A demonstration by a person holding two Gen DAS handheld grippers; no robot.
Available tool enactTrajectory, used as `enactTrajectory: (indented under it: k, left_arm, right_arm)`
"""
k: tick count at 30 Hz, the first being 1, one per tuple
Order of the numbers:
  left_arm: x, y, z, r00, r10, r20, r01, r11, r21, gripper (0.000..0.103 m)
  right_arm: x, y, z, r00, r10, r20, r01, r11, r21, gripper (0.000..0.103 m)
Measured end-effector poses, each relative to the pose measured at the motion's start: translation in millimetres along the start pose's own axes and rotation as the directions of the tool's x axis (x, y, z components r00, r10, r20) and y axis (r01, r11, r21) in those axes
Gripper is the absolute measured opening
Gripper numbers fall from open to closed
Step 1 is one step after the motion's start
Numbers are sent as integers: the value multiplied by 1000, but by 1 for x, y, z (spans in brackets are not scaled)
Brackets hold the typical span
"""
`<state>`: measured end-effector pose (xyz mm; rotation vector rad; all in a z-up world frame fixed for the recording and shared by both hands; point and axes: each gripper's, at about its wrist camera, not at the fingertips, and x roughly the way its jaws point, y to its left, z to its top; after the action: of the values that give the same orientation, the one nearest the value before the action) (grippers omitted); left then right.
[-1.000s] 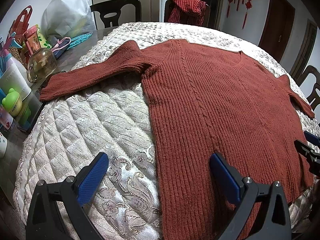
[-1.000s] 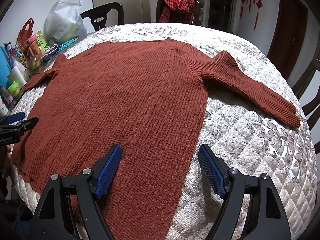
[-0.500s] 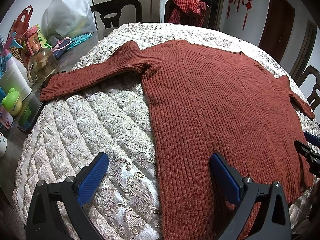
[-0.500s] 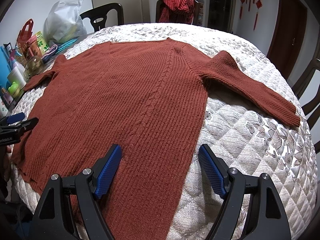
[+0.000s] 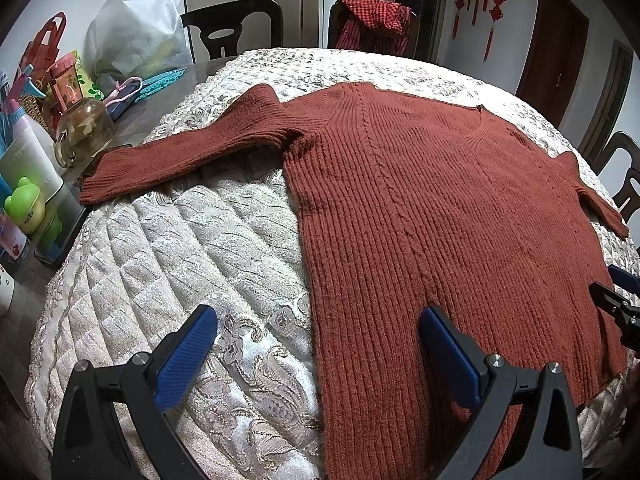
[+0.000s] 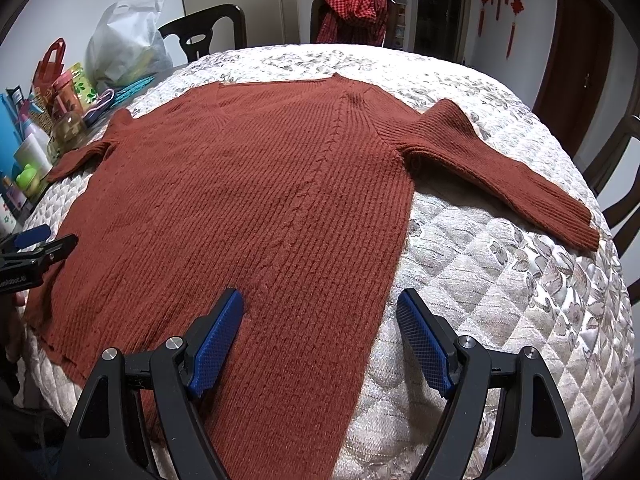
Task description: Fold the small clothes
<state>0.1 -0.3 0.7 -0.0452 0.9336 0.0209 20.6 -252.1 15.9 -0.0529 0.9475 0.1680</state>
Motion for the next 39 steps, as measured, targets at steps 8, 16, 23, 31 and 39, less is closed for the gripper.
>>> enactTrajectory:
  k: [8,16,23,31,39]
  left_arm:
    - [-4,22,14,999,-18,33,20,998,-59,99]
    - [7,89,44,996,16,83,4,971,-239,90]
    - [32,145,58,998,10,64,18,906,-423,82]
    - [45,160,76,996,66,65,-29,888,-459,71]
    - [54,164,88,991,119,54,-86,904,-419,8]
  right_arm:
    - [-7,4,7,1000,13,28,-12,1000,-10,79]
    - [-3,23,33,997,48,62,-44,997,-65,79]
    - [7,44,55,993,91,71,-82,989,-120,79]
    - [17,47,66,993,104,60,-95,987,-127,79]
    - [21,40,68,991,116,60,-109,988,-112,79]
